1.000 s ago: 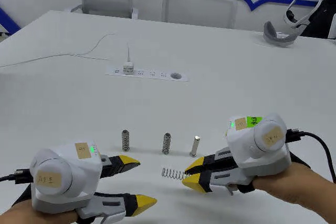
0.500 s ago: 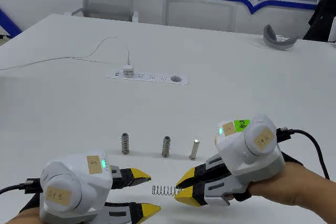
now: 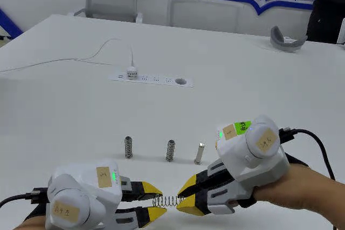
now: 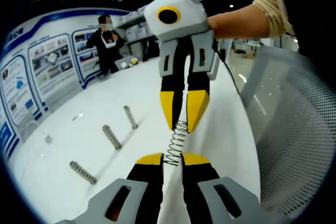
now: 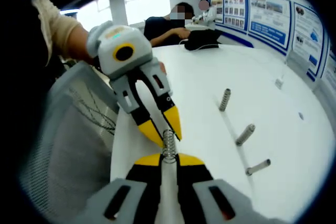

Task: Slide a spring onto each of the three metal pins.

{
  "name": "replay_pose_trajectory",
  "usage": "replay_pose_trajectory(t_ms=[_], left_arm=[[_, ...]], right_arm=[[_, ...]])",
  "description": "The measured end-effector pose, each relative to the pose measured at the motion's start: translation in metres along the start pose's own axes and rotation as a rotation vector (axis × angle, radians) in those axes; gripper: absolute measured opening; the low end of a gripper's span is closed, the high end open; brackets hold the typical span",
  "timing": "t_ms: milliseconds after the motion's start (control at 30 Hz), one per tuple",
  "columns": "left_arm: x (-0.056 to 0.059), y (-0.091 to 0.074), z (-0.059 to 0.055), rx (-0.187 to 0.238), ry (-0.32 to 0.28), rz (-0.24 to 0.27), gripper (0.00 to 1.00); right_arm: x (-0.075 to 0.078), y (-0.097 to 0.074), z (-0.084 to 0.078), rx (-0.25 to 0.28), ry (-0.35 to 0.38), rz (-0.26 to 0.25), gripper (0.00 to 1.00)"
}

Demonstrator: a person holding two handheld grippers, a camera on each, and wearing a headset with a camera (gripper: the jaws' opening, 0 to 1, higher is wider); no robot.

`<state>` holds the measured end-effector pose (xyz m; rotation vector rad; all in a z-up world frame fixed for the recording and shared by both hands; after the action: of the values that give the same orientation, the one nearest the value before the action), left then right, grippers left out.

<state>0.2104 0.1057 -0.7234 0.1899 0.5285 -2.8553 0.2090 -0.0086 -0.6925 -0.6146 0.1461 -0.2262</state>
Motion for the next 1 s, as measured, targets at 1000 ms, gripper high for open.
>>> replay_pose_trajectory(t_ms=[1000], left_arm=[[-0.004, 0.001, 0.008, 0.047, -0.120, 0.016, 0.11]], right_arm=[[-0.002, 0.004, 0.040, 0.160, -0.043, -0.049, 0.12]])
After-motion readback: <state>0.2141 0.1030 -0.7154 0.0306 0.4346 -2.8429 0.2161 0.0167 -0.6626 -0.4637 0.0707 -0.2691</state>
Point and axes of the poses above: the centre of the closed fingertips' face, and the gripper's own axes: y roughly forward along the fingers, x roughly to its right, z roughly out of its top, the point moved 7 cm from there along -y, roughly backward along the fingers, and after that the axes turned 8 degrees about x, right-handed, at the moved point
